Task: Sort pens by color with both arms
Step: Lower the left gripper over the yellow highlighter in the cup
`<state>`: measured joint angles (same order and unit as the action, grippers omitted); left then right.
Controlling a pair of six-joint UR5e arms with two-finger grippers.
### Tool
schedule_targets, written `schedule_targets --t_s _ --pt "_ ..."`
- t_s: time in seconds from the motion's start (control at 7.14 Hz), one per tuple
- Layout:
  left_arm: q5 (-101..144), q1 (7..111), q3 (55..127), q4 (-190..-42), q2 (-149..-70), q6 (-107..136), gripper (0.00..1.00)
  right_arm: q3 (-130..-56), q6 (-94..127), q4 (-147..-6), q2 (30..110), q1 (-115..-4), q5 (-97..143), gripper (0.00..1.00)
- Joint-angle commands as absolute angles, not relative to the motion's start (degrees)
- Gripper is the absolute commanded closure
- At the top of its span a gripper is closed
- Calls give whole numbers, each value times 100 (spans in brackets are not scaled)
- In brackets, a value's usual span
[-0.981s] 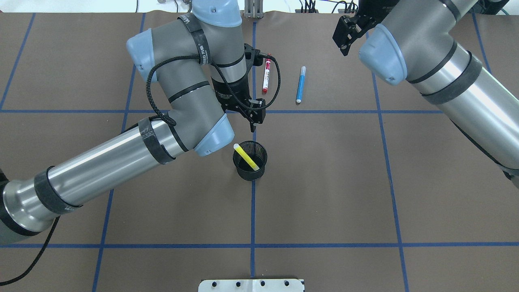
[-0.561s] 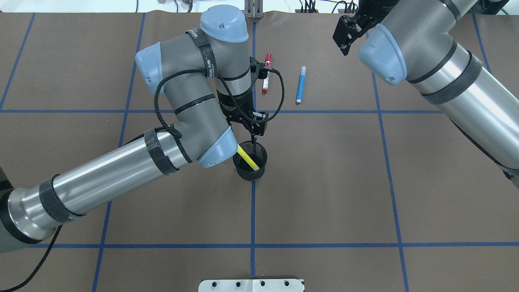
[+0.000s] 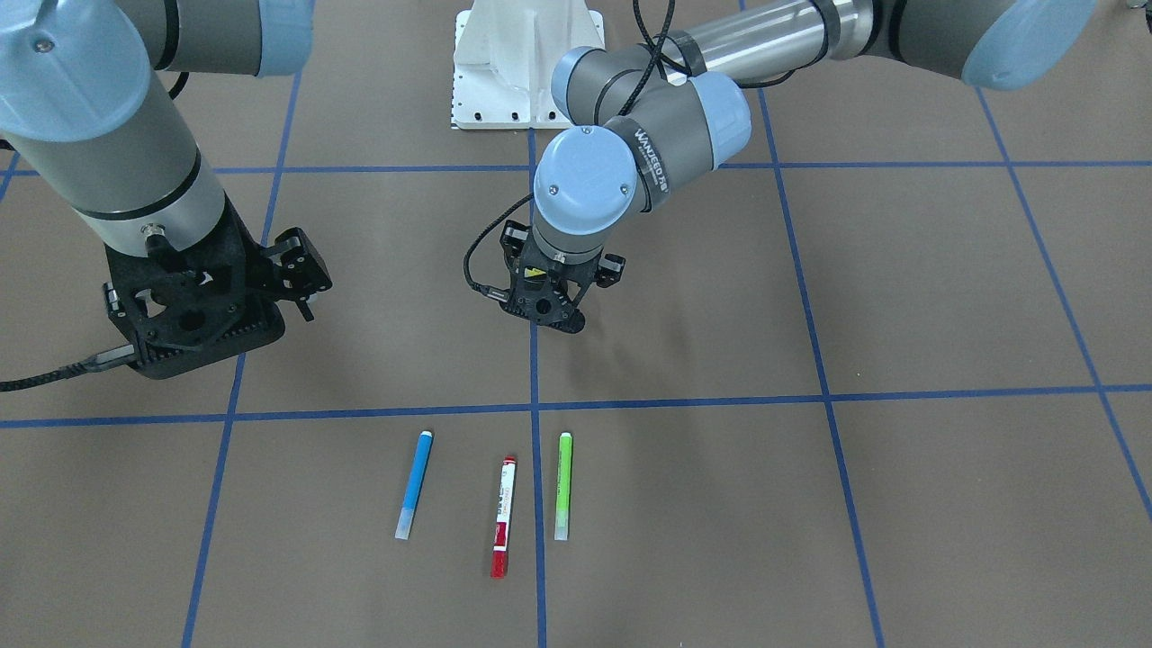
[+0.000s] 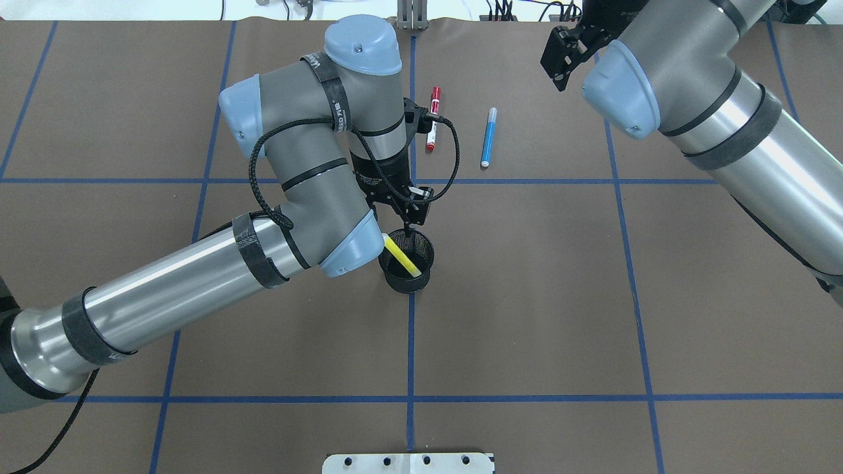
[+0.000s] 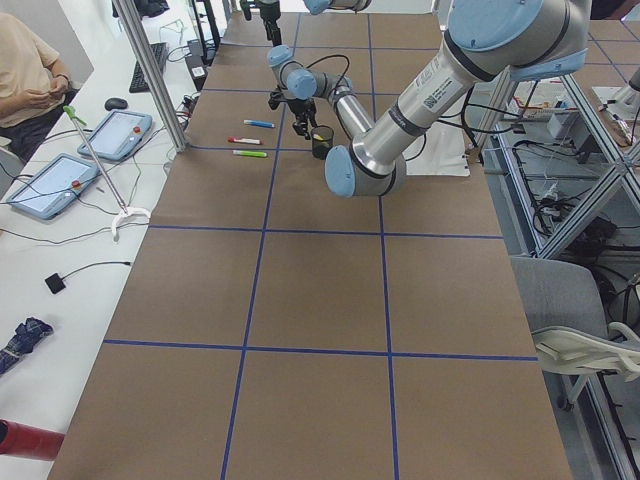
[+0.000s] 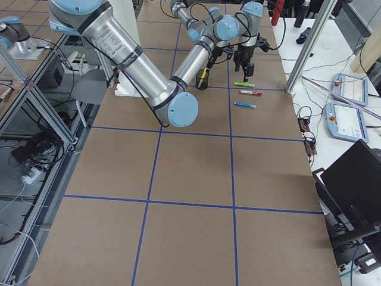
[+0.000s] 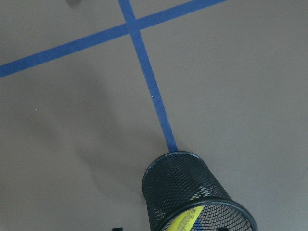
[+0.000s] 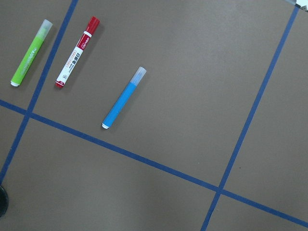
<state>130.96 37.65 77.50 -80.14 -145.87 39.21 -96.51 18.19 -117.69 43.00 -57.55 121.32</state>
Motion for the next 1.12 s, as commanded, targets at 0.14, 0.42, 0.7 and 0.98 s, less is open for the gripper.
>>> schedule_targets --t_s 0.14,0.42,0.7,0.98 --pt "13096 3718 7761 -7981 -14581 3946 40 -9624 1819 -11760 4307 -5739 12120 0" --pt "13096 3691 7918 -7980 -14424 3946 42 -9615 1819 -11760 4307 -5730 12111 0" --pt "13096 3648 7980 -7963 -14396 3955 42 -9615 1819 -11751 4315 -5730 12111 0" --pt "13096 3639 8007 -7963 -14396 3964 50 -9615 1819 -11751 4315 -5730 12111 0"
